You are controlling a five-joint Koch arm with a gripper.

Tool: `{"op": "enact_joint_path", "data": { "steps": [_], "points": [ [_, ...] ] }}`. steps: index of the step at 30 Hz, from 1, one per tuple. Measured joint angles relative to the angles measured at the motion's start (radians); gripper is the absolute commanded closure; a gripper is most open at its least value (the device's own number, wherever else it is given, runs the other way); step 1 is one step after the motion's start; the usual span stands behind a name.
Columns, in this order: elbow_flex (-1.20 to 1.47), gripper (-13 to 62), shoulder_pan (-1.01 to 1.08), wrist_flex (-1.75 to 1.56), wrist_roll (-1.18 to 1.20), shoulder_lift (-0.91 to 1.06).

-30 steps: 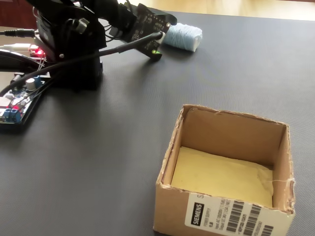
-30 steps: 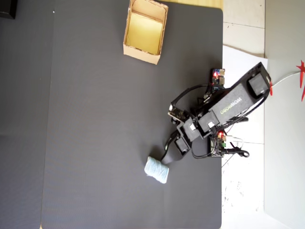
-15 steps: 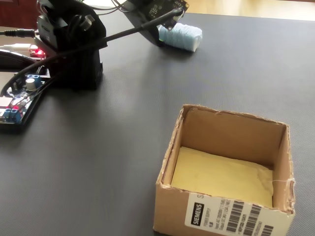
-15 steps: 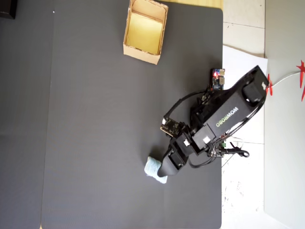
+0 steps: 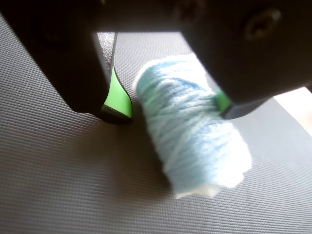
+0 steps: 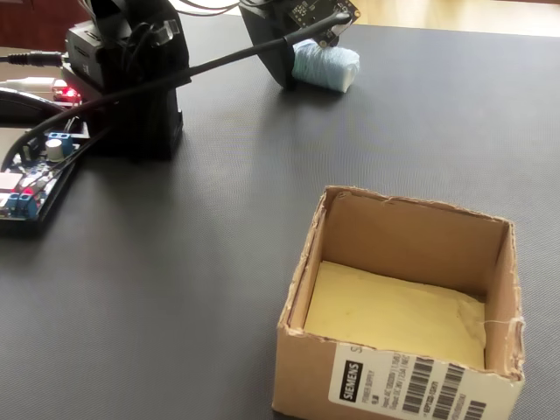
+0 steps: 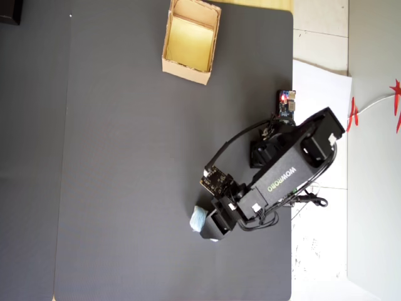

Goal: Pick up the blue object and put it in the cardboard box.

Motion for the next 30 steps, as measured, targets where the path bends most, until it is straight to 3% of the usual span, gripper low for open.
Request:
{"op": "enact_joint_path", "data": {
  "steps": [7,17,30],
  "points": [
    [0.026,47.1,0.000,-0.092,0.002,-0.005],
    [0.072,47.4,0.014,-0.173,0.005,0.034],
    [0.183,47.3,0.304,-0.356,-0.043,0.314]
  ]
}}
